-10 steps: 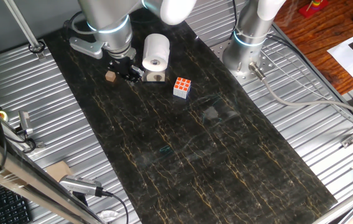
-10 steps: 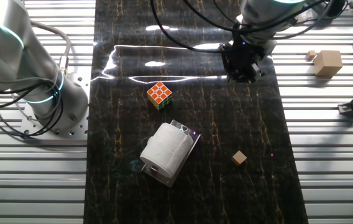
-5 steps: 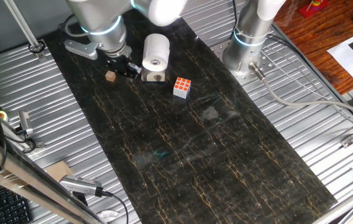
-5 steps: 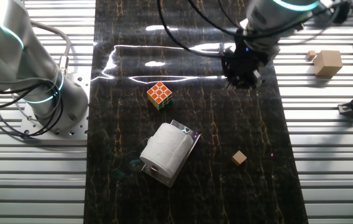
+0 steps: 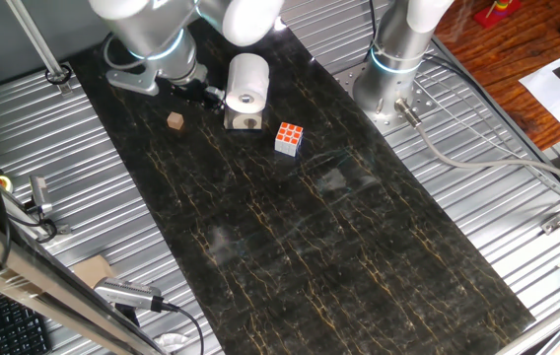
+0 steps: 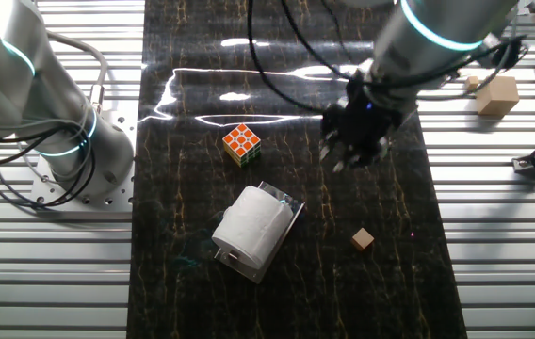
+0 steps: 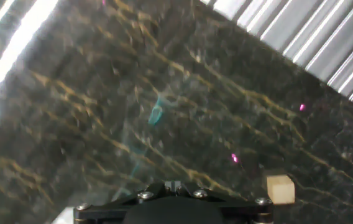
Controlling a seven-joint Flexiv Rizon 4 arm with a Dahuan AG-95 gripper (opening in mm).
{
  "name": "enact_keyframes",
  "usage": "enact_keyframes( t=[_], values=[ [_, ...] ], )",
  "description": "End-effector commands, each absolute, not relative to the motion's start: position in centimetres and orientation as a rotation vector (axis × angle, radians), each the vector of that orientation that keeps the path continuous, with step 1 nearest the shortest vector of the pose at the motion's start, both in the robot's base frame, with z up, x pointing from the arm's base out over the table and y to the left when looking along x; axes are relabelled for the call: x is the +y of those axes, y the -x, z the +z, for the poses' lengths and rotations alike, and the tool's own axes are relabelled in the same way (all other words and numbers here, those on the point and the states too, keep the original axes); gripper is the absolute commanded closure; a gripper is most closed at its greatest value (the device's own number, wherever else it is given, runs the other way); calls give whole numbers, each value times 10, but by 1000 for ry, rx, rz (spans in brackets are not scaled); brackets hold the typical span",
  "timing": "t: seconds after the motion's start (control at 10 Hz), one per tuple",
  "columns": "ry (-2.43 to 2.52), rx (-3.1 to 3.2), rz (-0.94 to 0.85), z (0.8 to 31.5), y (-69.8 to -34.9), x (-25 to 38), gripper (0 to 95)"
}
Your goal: Take the roll of paper down from the shelf
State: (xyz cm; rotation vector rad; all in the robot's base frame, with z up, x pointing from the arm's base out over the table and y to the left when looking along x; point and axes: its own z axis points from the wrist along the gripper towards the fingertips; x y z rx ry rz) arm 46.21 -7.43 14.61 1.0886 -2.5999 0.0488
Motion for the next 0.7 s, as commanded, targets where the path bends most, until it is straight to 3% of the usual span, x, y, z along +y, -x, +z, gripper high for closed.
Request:
enact_keyframes(
  t=[0.1,0.2,0.3,0.7],
  values=[
    [-1102,-2531,50,139,-449,-95,570],
    [-1101,-2505,50,135,-440,-104,570],
    [-1082,-2485,54,133,-431,-111,380],
    [-1058,-2430,17,121,-397,-128,380]
  ],
)
